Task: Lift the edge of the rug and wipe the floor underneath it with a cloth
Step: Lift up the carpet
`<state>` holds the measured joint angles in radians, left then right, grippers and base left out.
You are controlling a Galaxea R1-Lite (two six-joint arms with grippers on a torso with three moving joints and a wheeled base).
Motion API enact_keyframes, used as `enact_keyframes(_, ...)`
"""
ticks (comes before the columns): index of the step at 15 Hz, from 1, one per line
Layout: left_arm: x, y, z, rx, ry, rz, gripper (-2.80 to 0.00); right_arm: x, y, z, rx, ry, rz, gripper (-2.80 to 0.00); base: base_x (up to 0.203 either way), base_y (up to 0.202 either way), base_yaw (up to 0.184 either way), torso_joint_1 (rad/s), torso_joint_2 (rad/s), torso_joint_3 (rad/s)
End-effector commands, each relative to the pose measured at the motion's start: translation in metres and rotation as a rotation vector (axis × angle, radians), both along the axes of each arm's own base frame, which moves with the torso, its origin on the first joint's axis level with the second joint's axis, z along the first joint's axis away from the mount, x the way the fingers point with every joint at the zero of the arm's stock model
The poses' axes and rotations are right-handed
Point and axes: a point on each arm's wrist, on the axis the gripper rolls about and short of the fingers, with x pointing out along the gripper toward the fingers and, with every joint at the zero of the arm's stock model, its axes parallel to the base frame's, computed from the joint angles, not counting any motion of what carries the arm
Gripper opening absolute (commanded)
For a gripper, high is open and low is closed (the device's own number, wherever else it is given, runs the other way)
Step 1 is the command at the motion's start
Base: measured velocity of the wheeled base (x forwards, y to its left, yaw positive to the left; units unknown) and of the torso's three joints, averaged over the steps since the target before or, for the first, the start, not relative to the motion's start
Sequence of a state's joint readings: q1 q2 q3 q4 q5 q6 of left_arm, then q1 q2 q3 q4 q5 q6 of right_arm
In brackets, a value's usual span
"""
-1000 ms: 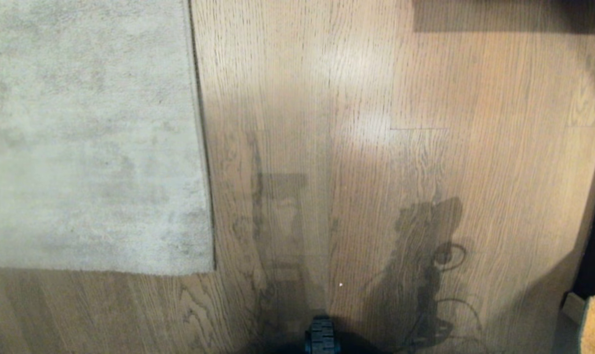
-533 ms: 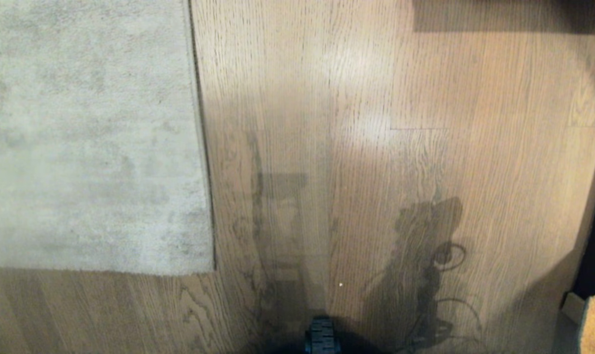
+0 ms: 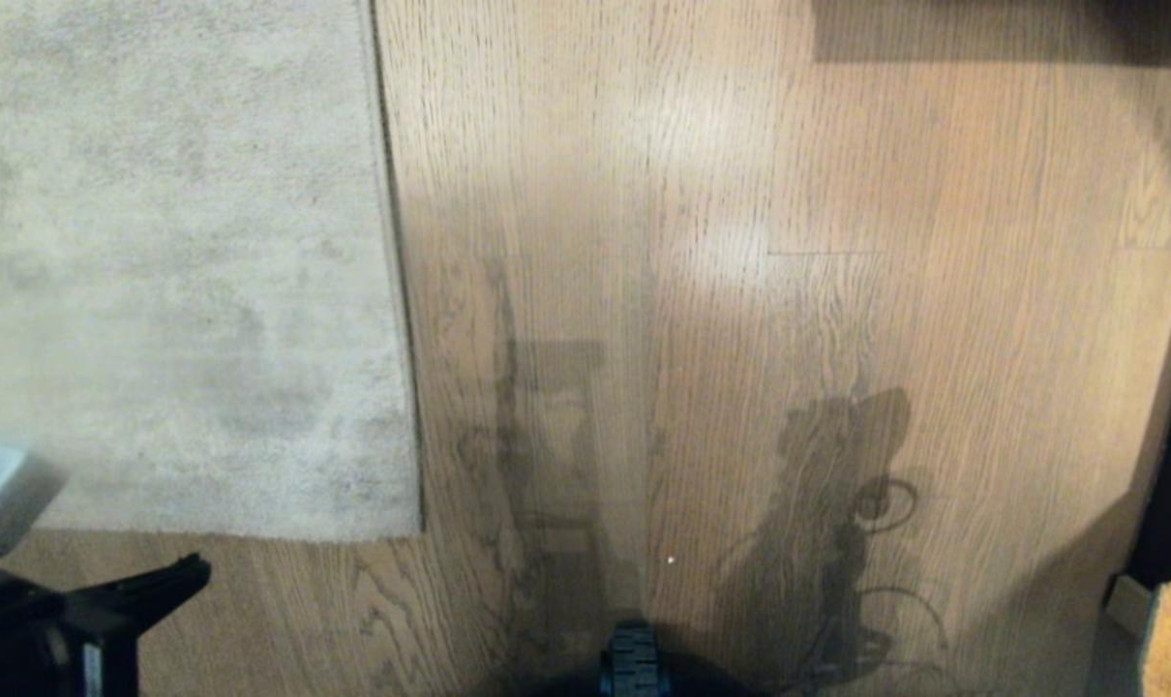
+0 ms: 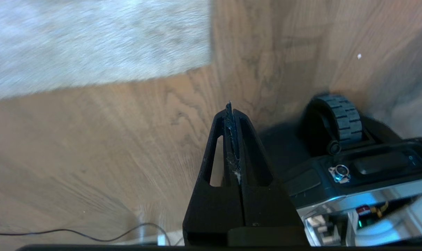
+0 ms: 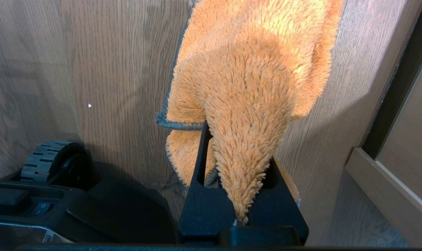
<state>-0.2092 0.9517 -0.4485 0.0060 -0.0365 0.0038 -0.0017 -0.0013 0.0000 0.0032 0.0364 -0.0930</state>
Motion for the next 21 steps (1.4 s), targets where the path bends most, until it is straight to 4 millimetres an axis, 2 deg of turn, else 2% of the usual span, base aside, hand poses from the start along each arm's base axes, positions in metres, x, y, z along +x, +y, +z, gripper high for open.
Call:
enact_keyframes(1, 0.048, -0.02, -0.012, 0.048, 0.135, -0.043, -2.8, 0.0, 0.0, 0.0, -0.001, 0.002, 0.001, -2.8, 0.0, 0.0, 0.0, 0.0, 0.0, 0.0)
enact_keyframes(4, 0.083, -0.039, -0.026, 0.094, 0.149, -0.037, -2.8, 0.0, 0.0, 0.0, -0.001, 0.001, 0.001, -2.8, 0.0, 0.0, 0.0, 0.0, 0.0, 0.0)
enact_keyframes(8, 0.12, -0.062, -0.058, 0.19, 0.162, 0.043, -2.8, 0.0, 0.0, 0.0, -0.002, 0.002, 0.001, -2.8, 0.0, 0.0, 0.0, 0.0, 0.0, 0.0)
enact_keyframes(9, 0.13, -0.067, -0.063, 0.198, 0.145, 0.059, 0.0, 0.0, 0.0, 0.0, -0.001, 0.001, 0.001, -2.8, 0.0, 0.0, 0.0, 0.0, 0.0, 0.0)
enact_keyframes(14, 0.174, -0.087, -0.067, 0.242, 0.089, 0.136, 0.0, 0.0, 0.0, 0.0, -0.001, 0.001, 0.001, -2.8, 0.0, 0.0, 0.0, 0.0, 0.0, 0.0)
enact_keyframes(21, 0.2, -0.096, -0.052, 0.471, 0.101, 0.252, 0.0, 0.0, 0.0, 0.0, -0.001, 0.001, 0.001, -2.8, 0.0, 0.0, 0.0, 0.0, 0.0, 0.0)
